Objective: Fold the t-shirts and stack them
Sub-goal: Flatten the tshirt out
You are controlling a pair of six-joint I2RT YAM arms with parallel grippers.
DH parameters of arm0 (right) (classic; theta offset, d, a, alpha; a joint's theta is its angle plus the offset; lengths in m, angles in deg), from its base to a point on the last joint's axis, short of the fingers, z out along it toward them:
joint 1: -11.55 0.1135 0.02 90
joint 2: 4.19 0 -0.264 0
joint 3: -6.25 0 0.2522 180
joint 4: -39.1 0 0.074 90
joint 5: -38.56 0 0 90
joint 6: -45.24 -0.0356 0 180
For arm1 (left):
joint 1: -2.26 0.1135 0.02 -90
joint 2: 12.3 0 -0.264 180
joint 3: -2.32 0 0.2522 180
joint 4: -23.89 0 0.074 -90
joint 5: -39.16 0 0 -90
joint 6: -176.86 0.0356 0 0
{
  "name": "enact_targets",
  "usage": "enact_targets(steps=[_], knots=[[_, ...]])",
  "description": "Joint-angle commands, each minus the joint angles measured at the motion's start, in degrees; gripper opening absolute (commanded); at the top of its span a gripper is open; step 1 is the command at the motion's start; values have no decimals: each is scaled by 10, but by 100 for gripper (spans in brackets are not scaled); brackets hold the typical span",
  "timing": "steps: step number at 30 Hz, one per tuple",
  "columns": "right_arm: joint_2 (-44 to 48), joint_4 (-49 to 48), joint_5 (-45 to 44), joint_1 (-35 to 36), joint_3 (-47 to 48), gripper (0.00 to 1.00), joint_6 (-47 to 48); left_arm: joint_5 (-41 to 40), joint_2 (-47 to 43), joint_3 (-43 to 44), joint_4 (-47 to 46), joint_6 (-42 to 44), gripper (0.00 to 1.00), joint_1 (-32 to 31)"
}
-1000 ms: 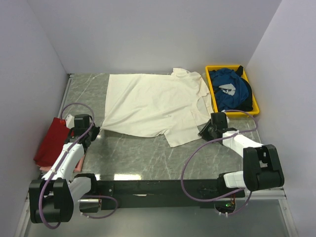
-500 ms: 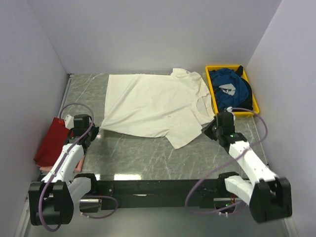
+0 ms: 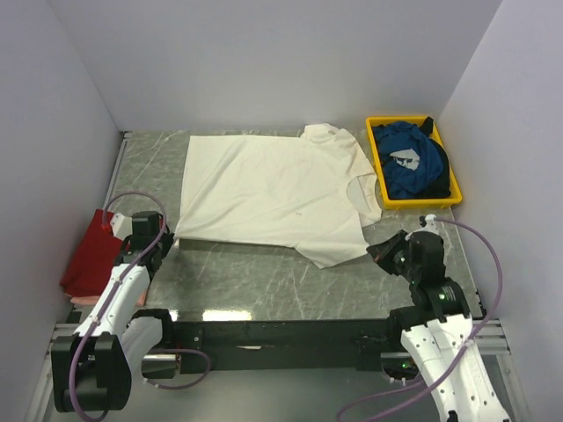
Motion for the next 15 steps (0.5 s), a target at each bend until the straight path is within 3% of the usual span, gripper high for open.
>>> enact_targets(steps=[1, 7, 13, 14, 15], knots=[[67, 91, 30, -2, 8, 0, -17, -32, -19, -5, 5, -2, 8, -1], [149, 189, 63, -2, 46, 0, -30, -36, -24, -18, 6, 0, 19, -3], [183, 228, 94, -2, 54, 0, -29, -40, -28, -24, 14, -9, 48, -8], [184, 228, 96, -1, 55, 0, -28, -40, -29, -24, 17, -16, 59, -10], [185, 225, 98, -2, 58, 0, -28, -38, -30, -24, 18, -21, 61, -11]])
